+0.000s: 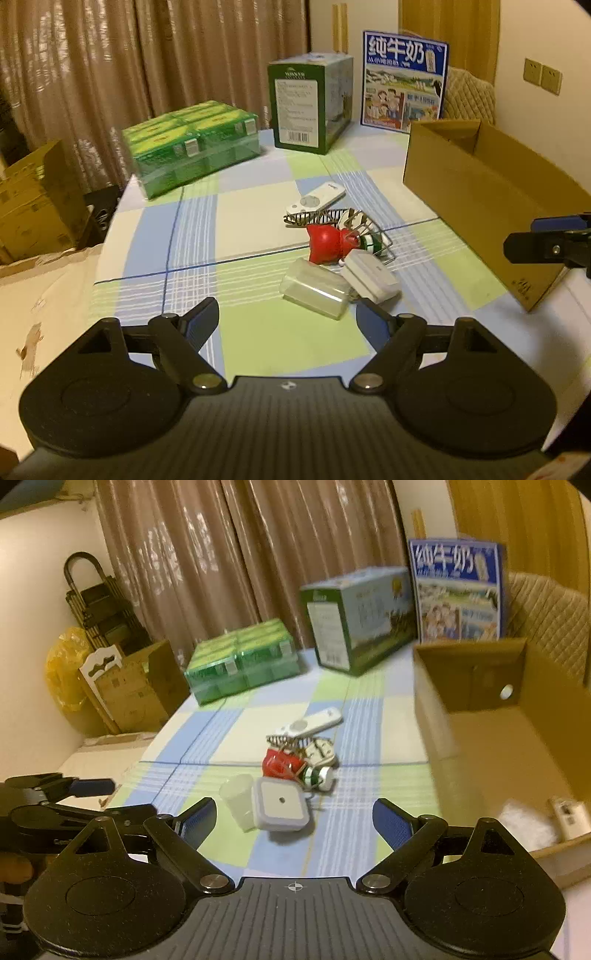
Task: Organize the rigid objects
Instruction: 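Move both grippers back over the remaining items on the table, then grasp the clear plastic container with the left gripper while the right gripper grasps the white square night light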
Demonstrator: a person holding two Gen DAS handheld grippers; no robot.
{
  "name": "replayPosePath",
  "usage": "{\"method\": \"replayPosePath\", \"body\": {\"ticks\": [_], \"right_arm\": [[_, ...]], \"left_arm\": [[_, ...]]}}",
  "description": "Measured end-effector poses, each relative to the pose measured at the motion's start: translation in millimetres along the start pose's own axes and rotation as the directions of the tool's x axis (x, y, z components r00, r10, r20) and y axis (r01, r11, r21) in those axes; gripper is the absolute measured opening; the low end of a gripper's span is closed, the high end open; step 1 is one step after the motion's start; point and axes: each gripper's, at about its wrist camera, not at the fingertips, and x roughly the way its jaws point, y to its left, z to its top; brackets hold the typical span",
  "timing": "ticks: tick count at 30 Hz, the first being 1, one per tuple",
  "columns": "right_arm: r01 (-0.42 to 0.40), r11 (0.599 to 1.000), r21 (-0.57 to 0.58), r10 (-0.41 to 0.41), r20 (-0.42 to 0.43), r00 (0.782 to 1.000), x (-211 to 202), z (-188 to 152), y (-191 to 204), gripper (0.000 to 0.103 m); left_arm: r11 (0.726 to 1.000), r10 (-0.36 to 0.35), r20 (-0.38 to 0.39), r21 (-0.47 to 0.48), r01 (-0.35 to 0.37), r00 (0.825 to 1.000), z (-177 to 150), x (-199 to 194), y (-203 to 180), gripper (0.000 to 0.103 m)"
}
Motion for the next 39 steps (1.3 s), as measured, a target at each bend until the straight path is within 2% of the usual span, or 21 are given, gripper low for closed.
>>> {"method": "replayPosePath", "body": {"ticks": [11, 13, 20, 24, 30, 34, 39], "right_arm": [[-0.040, 0.999, 0.024, 0.041, -0.072, 0.997, 86, -9, -8, 0.089], [-0.049, 0.998, 0.039, 0.053, -0.086, 0.995, 99, -12, -10, 0.089], [-0.080, 0.992, 0.101, 0.092, -0.118, 0.989, 140, -15, -22, 0.088], [-0.107, 0.990, 0.093, 0.118, -0.127, 0.985, 153, -15, -24, 0.079], [-0.153, 0.981, 0.122, 0.170, -0.148, 0.974, 173, -18, -30, 0.063], [-0.106, 0.989, 0.104, 0.121, -0.153, 0.981, 162, -16, -25, 0.063], [0.025, 0.997, -0.071, -0.035, -0.144, 0.989, 125, -24, -12, 0.063]], "left_arm": [[0.998, -0.040, -0.027, 0.054, 0.041, 0.999, -16, 73, 18, 0.078], [0.996, -0.055, -0.059, 0.061, 0.058, 0.997, -17, 84, 20, 0.078], [0.986, -0.108, -0.027, 0.128, 0.111, 0.994, -7, 104, 23, 0.078], [0.980, -0.138, -0.042, 0.141, 0.142, 0.990, -5, 111, 23, 0.078], [0.977, -0.136, -0.060, 0.160, 0.144, 0.989, -7, 114, 20, 0.078], [0.975, -0.148, -0.065, 0.160, 0.157, 0.987, -8, 115, 19, 0.078], [0.965, -0.167, -0.070, 0.193, 0.178, 0.983, -7, 121, 8, 0.078]]}}
